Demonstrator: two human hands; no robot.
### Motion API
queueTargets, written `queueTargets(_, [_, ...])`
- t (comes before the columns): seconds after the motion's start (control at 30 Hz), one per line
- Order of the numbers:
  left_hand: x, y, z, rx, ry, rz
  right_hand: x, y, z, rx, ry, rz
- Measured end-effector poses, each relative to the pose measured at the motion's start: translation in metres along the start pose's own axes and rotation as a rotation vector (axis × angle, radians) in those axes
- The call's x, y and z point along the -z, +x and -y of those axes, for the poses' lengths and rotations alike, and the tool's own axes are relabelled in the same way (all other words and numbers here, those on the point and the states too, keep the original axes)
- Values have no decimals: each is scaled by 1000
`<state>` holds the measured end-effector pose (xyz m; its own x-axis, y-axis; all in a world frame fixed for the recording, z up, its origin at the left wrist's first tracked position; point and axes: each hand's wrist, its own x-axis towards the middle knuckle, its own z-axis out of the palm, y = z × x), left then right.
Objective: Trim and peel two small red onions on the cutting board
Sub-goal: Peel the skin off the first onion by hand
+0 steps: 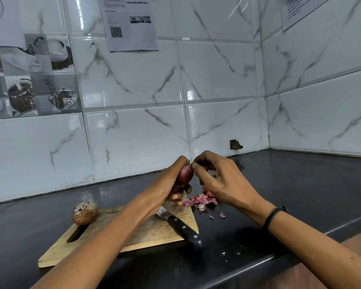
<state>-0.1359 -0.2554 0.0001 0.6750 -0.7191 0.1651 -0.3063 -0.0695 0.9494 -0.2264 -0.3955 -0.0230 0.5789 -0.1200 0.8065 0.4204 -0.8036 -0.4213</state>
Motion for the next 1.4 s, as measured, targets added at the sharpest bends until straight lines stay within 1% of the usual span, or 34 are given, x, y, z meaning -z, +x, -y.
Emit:
queueTargets(0.17, [0, 1, 2, -25, -10, 8, 0, 1, 1, -89, 123, -6])
queueTargets(0.3, [-1, -1, 2, -66, -34, 5, 8, 3, -3, -195, 221, -107])
queueTargets(0.33, [-1, -2, 2, -68, -45, 3, 11, 3, -4, -200, 226, -111])
queueTargets(0.47, [0, -2, 3, -63, -53, 18, 10, -1, 0, -149, 167, 11])
queueTargets(0.6, [2, 0, 4, -31, -33, -24, 9, -2, 2, -113, 144, 11])
queueTargets(0.8, [3, 1, 8, 0, 28, -71, 7, -2, -1, -3, -7, 8])
queueTargets(0.97, [2, 3, 9, -6, 13, -83, 2, -1, -8, -8, -89, 50])
queueTargets(1.07, [3, 5, 8, -35, -10, -71, -2, -1, -8, -34, -54, 73])
queueTargets(1.2, [4, 5, 8, -88, -55, 9, 0, 1, -14, -108, -74, 42])
queueTargets(1.3, [0, 2, 10, -62, -86, 63, 4, 0, -22, -134, -125, 41])
queueTargets(1.4, [2, 2, 13, -28, -176, 62, 3, 0, -21, -86, -172, 60])
